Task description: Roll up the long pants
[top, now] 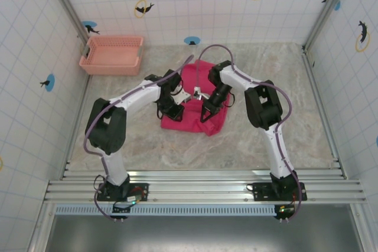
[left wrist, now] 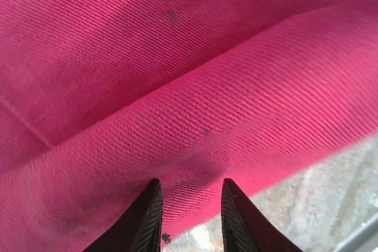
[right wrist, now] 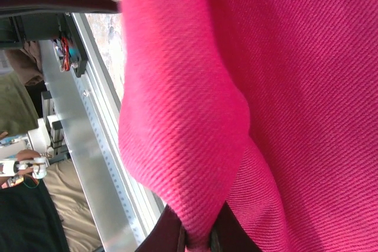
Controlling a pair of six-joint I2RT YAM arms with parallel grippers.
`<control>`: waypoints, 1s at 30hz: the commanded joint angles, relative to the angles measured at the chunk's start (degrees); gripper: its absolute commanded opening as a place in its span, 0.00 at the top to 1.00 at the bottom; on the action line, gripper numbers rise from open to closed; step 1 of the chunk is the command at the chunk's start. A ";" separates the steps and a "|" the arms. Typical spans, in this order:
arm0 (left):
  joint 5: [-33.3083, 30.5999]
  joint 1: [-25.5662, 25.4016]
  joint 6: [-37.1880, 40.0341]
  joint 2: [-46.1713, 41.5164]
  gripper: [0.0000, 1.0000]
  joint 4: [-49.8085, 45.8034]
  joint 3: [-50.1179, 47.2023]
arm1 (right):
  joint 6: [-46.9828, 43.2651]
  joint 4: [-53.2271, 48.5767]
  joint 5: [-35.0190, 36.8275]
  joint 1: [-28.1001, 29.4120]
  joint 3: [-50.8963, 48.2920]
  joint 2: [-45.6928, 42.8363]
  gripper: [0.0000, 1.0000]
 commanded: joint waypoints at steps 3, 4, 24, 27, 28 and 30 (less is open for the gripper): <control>-1.37 0.13 -0.07 5.74 0.72 0.47 5.08 | -0.68 -1.14 1.57 -1.44 1.64 -0.62 0.85; -1.64 0.17 0.29 6.60 0.72 0.11 6.04 | -0.20 -0.75 4.02 -1.95 1.17 -1.91 0.79; -4.05 0.34 2.30 11.39 0.72 -3.58 11.01 | 12.24 13.29 22.61 2.60 -22.11 -30.88 0.57; -4.47 0.43 2.59 11.55 0.72 -4.06 11.21 | 15.30 18.39 20.27 4.08 -26.13 -30.83 0.57; -4.56 0.48 2.74 11.57 0.72 -4.24 11.18 | 16.28 19.85 20.69 4.55 -26.90 -30.55 0.57; -4.49 0.64 3.03 11.53 0.72 -4.44 11.16 | 17.23 21.36 19.28 5.06 -27.56 -29.44 0.57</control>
